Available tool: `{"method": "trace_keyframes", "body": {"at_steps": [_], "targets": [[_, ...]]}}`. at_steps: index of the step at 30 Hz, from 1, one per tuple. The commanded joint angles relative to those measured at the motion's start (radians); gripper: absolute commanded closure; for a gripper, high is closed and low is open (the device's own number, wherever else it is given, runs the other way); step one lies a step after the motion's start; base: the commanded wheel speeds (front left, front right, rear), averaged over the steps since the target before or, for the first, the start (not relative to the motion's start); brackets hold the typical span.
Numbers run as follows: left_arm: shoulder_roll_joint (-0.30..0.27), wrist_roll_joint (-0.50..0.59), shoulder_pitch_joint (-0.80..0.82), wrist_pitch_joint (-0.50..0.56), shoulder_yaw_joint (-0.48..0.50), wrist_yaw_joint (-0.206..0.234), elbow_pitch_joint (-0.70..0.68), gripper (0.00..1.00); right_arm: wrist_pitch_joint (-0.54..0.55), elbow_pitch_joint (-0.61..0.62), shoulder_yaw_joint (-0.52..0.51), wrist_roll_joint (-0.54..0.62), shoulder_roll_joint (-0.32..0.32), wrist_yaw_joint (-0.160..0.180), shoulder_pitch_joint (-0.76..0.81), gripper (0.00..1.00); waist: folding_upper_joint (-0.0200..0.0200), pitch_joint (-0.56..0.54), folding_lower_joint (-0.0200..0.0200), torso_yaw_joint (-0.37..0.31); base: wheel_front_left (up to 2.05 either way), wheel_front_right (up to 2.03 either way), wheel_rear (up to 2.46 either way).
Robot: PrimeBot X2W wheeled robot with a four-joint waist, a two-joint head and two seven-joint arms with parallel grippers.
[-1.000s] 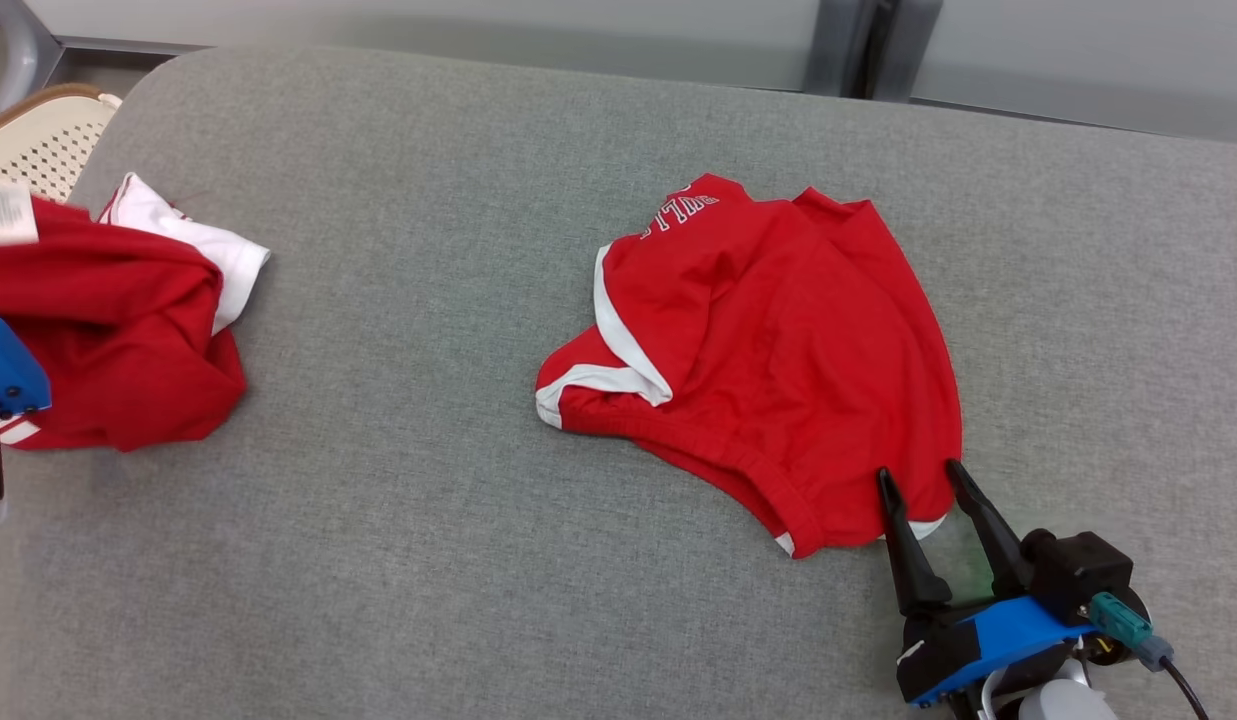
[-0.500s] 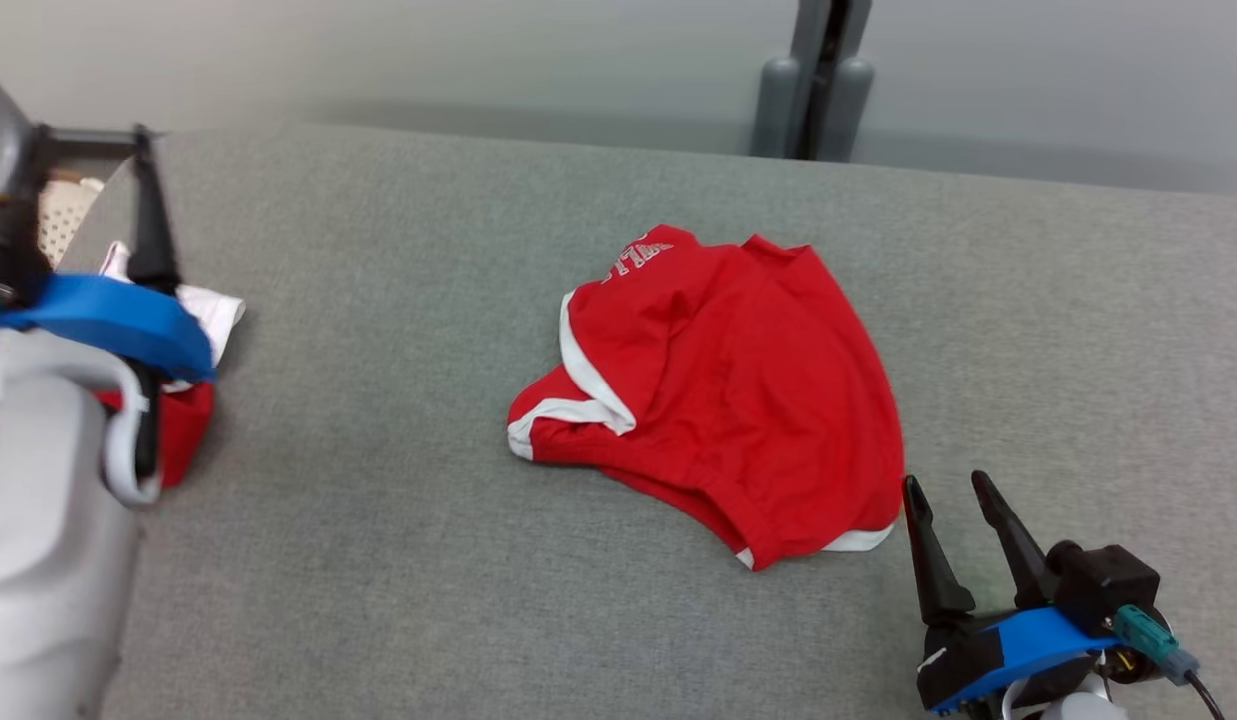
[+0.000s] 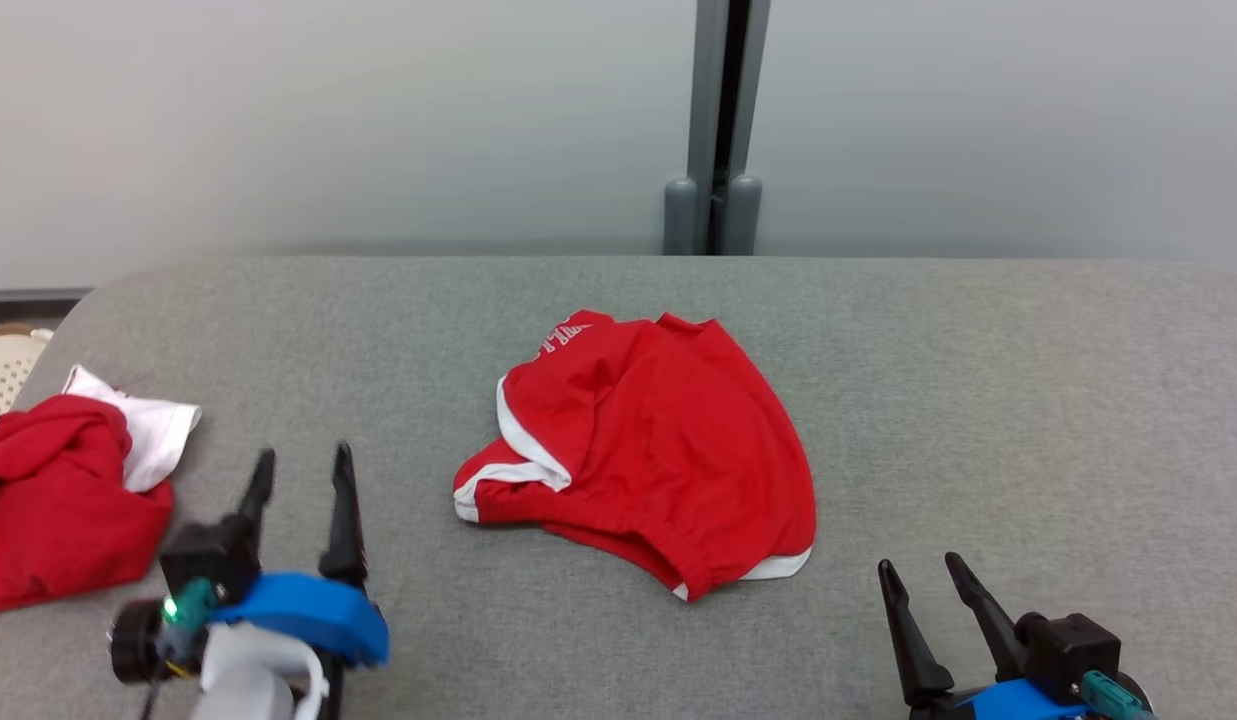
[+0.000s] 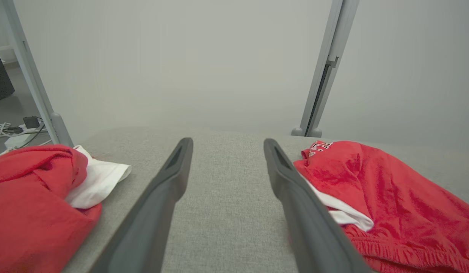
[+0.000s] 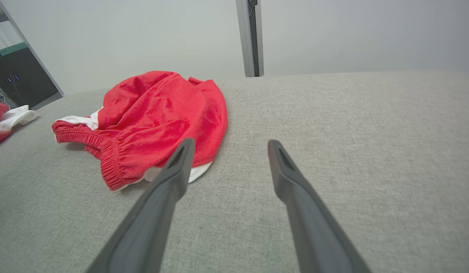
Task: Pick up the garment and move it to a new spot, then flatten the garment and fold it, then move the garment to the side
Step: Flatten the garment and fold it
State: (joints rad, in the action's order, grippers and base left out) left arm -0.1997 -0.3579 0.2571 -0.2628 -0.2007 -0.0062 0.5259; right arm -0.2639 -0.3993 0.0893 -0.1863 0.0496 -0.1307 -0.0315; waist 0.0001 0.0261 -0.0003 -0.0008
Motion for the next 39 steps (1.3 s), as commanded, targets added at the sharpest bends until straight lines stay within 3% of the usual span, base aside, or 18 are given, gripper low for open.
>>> {"method": "trace_keyframes", "body": {"at_steps": [1, 8, 15, 21, 30, 39], "targets": [[0.013, 0.009, -0.028, -0.003, 0.013, -0.008, -0.011, 0.00, -0.001, 0.002, -0.001, 0.002, 0.002, 0.000, 0.011, 0.00, -0.0001, -0.020, 0.0003, -0.019, 0.00, 0.00, 0.00], [0.076, 0.126, -0.211, -0.003, 0.037, -0.049, -0.053, 0.00, -0.001, -0.001, -0.008, -0.018, 0.002, 0.000, 0.040, 0.00, -0.0001, -0.044, 0.0003, -0.025, 0.00, 0.00, 0.00], [0.120, 0.174, -0.307, -0.003, 0.085, -0.066, -0.083, 0.00, -0.001, -0.013, -0.004, -0.026, 0.002, 0.000, 0.056, 0.00, -0.0001, -0.047, 0.0003, -0.024, 0.00, 0.00, 0.00], [0.135, 0.203, -0.299, -0.003, 0.107, -0.083, -0.082, 0.00, -0.001, -0.012, 0.001, -0.016, 0.002, 0.000, 0.051, 0.00, -0.0001, -0.037, 0.0003, -0.011, 0.00, 0.00, 0.00], [0.149, 0.203, -0.253, -0.003, 0.070, -0.103, -0.048, 0.00, -0.001, -0.036, 0.148, -0.024, 0.002, 0.000, -0.078, 0.00, -0.0001, 0.007, 0.0003, 0.047, 0.00, 0.00, 0.00], [0.149, 0.165, -0.222, -0.003, 0.026, -0.100, -0.029, 0.00, -0.001, -0.232, 0.230, -0.013, 0.003, 0.000, -0.216, 0.00, -0.0001, 0.065, 0.0003, 0.145, 0.00, 0.00, 0.00]]}}
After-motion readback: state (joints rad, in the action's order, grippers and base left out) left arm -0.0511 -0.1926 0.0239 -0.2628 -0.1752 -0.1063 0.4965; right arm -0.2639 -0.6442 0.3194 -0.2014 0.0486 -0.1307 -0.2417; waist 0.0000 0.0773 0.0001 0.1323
